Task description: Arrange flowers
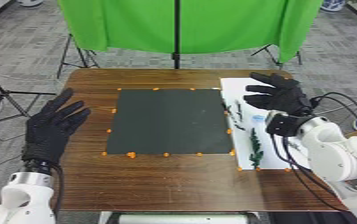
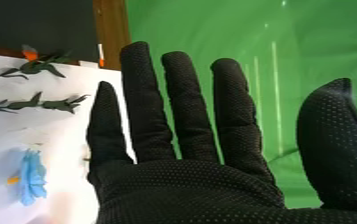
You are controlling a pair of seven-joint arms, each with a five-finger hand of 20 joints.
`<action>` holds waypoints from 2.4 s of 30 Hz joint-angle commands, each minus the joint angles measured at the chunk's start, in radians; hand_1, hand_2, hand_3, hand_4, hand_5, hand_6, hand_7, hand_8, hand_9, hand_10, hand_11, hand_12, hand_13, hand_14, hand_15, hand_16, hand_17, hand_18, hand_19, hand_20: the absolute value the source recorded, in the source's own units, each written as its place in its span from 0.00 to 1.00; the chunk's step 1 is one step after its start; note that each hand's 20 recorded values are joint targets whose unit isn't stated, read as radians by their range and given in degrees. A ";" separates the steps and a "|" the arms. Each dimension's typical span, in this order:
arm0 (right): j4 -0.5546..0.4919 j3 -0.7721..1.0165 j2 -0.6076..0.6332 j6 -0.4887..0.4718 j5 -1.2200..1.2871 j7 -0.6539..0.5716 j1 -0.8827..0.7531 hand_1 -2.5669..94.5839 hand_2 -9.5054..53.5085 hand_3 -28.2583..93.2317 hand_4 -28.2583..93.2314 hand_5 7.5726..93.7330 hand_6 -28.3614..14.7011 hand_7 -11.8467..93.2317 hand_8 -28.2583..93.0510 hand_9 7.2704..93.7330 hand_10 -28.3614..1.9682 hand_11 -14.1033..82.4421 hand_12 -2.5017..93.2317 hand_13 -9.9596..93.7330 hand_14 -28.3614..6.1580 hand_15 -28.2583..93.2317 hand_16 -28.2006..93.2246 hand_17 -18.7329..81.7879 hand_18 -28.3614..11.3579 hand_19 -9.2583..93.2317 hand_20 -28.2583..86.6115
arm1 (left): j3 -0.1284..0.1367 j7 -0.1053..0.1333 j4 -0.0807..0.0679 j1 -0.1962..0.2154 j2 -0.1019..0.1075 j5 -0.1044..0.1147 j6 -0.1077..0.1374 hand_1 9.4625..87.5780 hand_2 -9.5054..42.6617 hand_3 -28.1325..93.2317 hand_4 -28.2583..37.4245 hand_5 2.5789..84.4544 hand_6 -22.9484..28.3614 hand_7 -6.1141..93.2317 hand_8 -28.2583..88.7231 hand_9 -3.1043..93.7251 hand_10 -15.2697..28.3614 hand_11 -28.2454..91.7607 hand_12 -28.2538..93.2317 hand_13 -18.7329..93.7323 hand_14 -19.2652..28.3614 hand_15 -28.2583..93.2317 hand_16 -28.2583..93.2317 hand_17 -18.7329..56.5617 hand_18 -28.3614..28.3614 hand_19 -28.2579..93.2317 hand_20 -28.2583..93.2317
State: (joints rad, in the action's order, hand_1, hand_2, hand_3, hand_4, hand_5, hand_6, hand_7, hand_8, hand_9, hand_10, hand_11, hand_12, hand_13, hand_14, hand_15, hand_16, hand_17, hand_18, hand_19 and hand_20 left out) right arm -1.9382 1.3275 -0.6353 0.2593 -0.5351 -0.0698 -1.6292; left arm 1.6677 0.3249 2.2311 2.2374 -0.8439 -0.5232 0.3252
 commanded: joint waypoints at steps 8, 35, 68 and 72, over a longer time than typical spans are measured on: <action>-0.015 0.004 0.000 0.027 -0.031 -0.010 0.006 0.16 0.36 0.91 0.01 0.43 0.69 0.28 0.12 0.50 0.45 0.29 0.16 0.48 0.27 0.54 0.34 0.24 0.19 0.63 0.43 | -0.001 -0.005 0.002 0.012 -0.006 -0.001 0.005 0.14 0.31 0.87 0.00 0.37 0.59 0.17 0.17 0.35 0.78 0.44 0.32 0.37 0.94 0.59 0.17 0.13 0.84 0.61 0.27; -0.313 0.021 -0.025 -0.171 -1.088 -0.872 0.014 0.31 0.15 0.82 0.07 0.60 0.45 0.26 0.15 0.76 0.30 0.47 0.21 0.77 0.35 0.75 0.33 0.66 0.25 1.00 0.32 | 0.046 -0.010 0.027 0.053 -0.002 -0.007 0.010 0.14 0.31 0.87 0.00 0.37 0.59 0.17 0.17 0.35 0.78 0.44 0.32 0.37 0.94 0.59 0.17 0.13 0.84 0.60 0.28; -0.321 -0.219 -0.037 -0.563 -1.291 -1.161 0.045 0.38 0.05 0.77 0.07 0.81 0.38 0.31 0.18 0.94 0.35 0.48 0.24 0.91 0.45 0.72 0.37 0.79 0.29 1.00 0.45 | 0.084 0.029 0.052 0.110 0.014 -0.002 0.012 0.14 0.32 0.87 0.00 0.38 0.59 0.17 0.17 0.35 0.78 0.45 0.32 0.37 0.94 0.60 0.17 0.12 0.84 0.61 0.29; -0.309 -0.260 -0.035 -0.581 -1.310 -1.174 0.063 0.38 0.05 0.77 0.07 0.82 0.38 0.31 0.19 0.94 0.35 0.48 0.24 0.91 0.45 0.72 0.37 0.79 0.29 1.00 0.45 | 0.079 0.027 0.051 0.106 0.013 -0.003 0.011 0.14 0.32 0.87 0.00 0.38 0.59 0.17 0.17 0.35 0.78 0.45 0.32 0.37 0.94 0.60 0.17 0.12 0.84 0.61 0.29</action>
State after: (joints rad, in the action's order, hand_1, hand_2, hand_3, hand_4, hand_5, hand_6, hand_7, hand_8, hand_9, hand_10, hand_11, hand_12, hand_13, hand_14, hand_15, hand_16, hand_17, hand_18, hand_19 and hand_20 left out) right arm -2.2635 1.1035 -0.6718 -0.2936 -1.8128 -1.2170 -1.5834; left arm 1.7546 0.3594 2.2813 2.3371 -0.8272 -0.5244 0.3307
